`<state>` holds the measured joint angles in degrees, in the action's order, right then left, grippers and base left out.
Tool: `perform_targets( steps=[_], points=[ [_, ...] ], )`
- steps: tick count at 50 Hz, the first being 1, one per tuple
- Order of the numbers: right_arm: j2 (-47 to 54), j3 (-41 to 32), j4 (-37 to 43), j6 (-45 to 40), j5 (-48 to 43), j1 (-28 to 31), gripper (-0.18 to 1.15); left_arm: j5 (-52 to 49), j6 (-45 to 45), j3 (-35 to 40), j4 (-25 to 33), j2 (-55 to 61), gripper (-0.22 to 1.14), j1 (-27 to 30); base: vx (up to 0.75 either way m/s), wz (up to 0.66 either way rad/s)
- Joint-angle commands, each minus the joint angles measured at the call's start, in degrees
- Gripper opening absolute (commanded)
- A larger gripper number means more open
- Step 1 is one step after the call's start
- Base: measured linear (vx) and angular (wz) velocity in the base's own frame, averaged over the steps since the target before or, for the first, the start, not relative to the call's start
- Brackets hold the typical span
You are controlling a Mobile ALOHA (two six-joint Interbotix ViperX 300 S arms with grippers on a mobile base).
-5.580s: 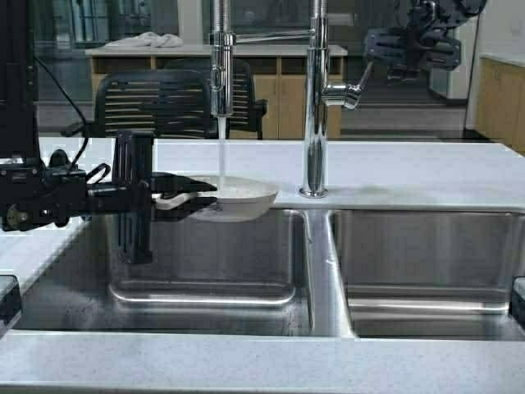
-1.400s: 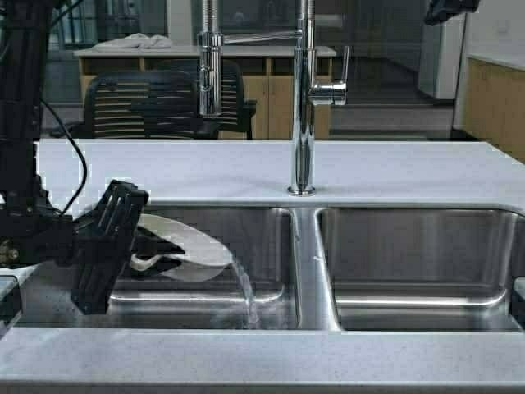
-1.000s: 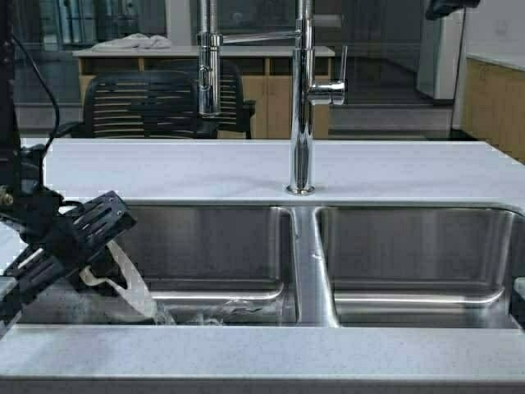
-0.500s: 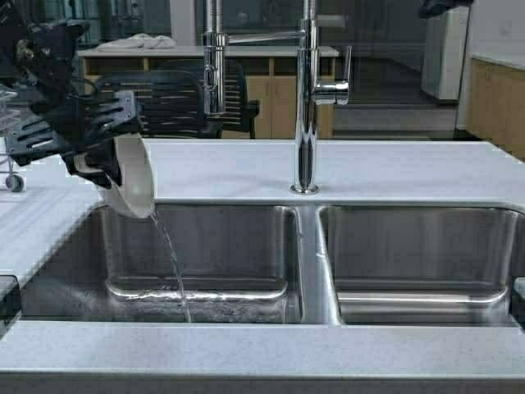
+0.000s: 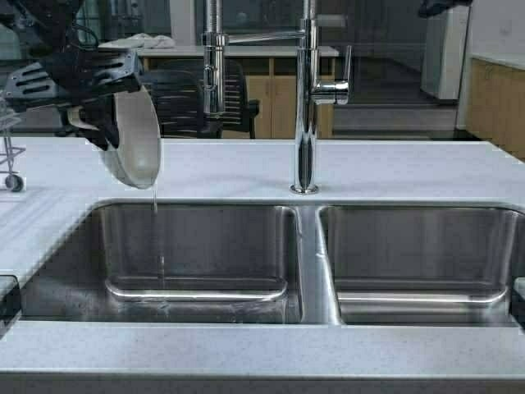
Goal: Wash the pan
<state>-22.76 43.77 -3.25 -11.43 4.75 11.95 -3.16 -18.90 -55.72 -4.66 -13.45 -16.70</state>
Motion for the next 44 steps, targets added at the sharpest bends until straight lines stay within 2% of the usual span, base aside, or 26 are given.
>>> perform_targets(
  steps=[1, 12, 19, 33, 44],
  points=[
    [-0.79, -0.70, 0.09, 0.00, -0.62, 0.18, 0.06, -3.34, 0.35, 2.81, -4.22, 2.11, 0.03, -0.09, 0.00, 0.00],
    [-0.70, -0.62, 0.09, 0.00, -0.62, 0.09, 0.06, -5.98, -0.18, 3.78, -14.77, 10.20, 0.03, -0.09, 0.00, 0.00],
    [-0.53, -0.53, 0.09, -0.09, -0.79, 0.09, 0.06, -5.89, -0.35, 4.57, -14.85, 12.30, 0.03, -0.09, 0.00, 0.00],
    [-0.53, -0.70, 0.09, -0.09, -0.88, 0.18, 0.06, -10.11, -0.35, 7.73, -16.61, 7.29, 0.03, -1.93, 0.00, 0.00],
    [-0.53, -0.62, 0.09, -0.09, -0.88, 0.09, 0.06, -10.46, -0.35, 8.09, -18.28, 10.11, 0.03, -1.93, 0.00, 0.00]
  ],
)
